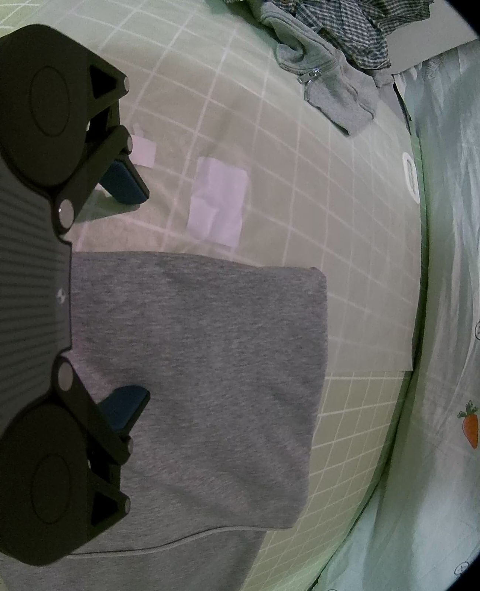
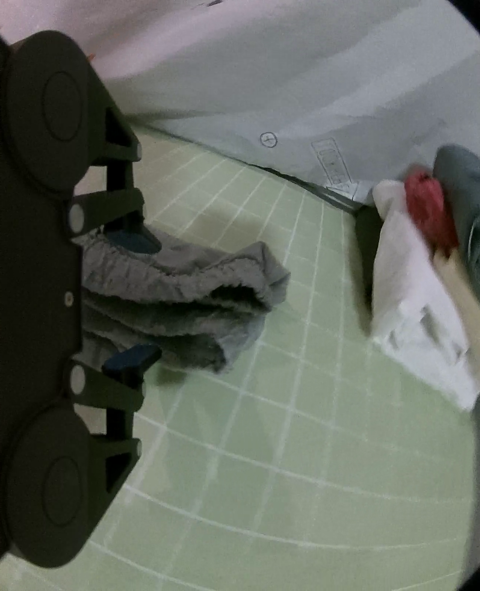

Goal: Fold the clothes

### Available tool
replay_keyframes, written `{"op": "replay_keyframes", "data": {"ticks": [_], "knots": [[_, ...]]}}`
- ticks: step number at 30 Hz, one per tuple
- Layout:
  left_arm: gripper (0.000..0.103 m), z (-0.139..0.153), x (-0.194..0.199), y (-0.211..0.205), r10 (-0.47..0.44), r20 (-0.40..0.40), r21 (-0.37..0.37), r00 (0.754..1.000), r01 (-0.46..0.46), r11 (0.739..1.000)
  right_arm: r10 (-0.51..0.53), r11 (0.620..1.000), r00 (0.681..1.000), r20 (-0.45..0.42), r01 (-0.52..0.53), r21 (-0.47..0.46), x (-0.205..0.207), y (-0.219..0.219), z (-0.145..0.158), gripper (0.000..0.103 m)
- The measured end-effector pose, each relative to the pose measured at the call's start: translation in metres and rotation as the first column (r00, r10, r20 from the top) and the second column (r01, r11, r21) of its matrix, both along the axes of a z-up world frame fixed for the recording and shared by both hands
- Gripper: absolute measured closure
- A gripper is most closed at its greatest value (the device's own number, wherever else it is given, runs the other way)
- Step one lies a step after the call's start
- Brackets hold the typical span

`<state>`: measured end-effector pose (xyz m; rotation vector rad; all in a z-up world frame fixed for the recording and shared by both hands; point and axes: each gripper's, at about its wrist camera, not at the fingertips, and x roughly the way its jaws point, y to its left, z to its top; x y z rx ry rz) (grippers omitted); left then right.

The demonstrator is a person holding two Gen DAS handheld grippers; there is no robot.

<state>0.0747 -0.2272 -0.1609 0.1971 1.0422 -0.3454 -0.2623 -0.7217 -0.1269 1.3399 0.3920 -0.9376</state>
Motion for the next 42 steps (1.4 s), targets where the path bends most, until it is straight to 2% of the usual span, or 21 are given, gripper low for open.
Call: {"op": "replay_keyframes", "data": {"ticks": [3,7,10,12,14,16,17,18,20,25,31,33,35,37,39,42], "knots": [[0.000,0.000,0.000,0.000,-0.001,0.000,0.000,1.000,0.001,1.000,-0.014,1.000,0.999,0.046,0.014,0.006,0.003,0.002,-0.005,0.047],[0.000,0.000,0.000,-0.001,0.003,0.000,0.000,1.000,-0.003,1.000,0.010,0.999,1.000,0.028,-0.008,-0.047,0.012,0.002,-0.003,0.052],[0.000,0.000,-0.001,-0.001,0.003,0.001,-0.001,1.000,-0.003,1.000,0.020,0.998,0.999,-0.034,-0.021,-0.058,0.019,-0.002,-0.007,0.053],[0.000,0.000,-0.001,-0.001,0.004,0.003,-0.002,1.000,-0.004,1.000,0.025,0.997,0.995,-0.091,-0.032,-0.070,0.026,-0.003,-0.008,0.047],[0.000,0.000,-0.001,-0.001,0.004,0.005,-0.003,1.000,-0.004,1.000,0.044,0.994,0.993,-0.112,-0.055,-0.098,0.032,-0.002,-0.007,0.045],[0.000,0.000,-0.002,-0.001,0.003,0.006,-0.004,1.000,-0.003,1.000,0.064,0.987,0.988,-0.141,-0.083,-0.138,0.037,0.000,-0.004,0.063],[0.000,0.000,-0.002,0.000,0.002,0.006,-0.004,1.000,-0.002,1.000,0.083,0.980,0.983,-0.166,-0.111,-0.165,0.040,0.001,0.000,0.087],[0.000,0.000,-0.002,0.000,0.002,0.006,-0.004,1.000,-0.002,1.000,0.105,0.971,0.976,-0.189,-0.142,-0.192,0.042,0.002,0.005,0.091],[0.000,0.000,-0.002,-0.001,0.000,0.006,-0.005,1.000,0.000,1.000,0.145,0.943,0.961,-0.235,-0.206,-0.262,0.044,0.004,0.021,0.092],[0.000,0.000,-0.001,-0.001,-0.003,0.006,-0.006,1.000,0.003,1.000,0.206,0.835,0.914,-0.350,-0.351,-0.424,0.038,0.001,0.077,0.093],[0.000,0.000,0.000,0.000,-0.010,0.008,-0.007,1.000,0.010,1.000,0.240,0.749,0.888,-0.392,-0.426,-0.507,0.018,-0.017,0.138,0.093],[0.000,0.000,-0.001,0.000,-0.014,0.006,-0.007,1.000,0.014,1.000,0.269,0.714,0.869,-0.416,-0.469,-0.519,0.021,-0.018,0.153,0.093],[0.000,0.001,0.000,0.000,-0.015,0.004,-0.006,1.000,0.015,1.000,0.309,0.660,0.832,-0.460,-0.536,-0.526,0.032,-0.011,0.163,0.093],[0.000,0.001,0.000,0.000,-0.017,0.004,-0.006,1.000,0.017,1.000,0.387,0.572,0.760,-0.522,-0.642,-0.510,0.058,0.017,0.156,0.093],[0.000,0.001,0.000,0.000,-0.018,0.004,-0.006,1.000,0.018,1.000,0.453,0.473,0.675,-0.582,-0.735,-0.485,0.084,0.045,0.149,0.093],[0.000,0.001,-0.001,0.001,-0.019,0.005,-0.007,1.000,0.019,1.000,0.528,0.309,0.529,-0.665,-0.849,-0.430,0.124,0.087,0.139,0.093]]}}
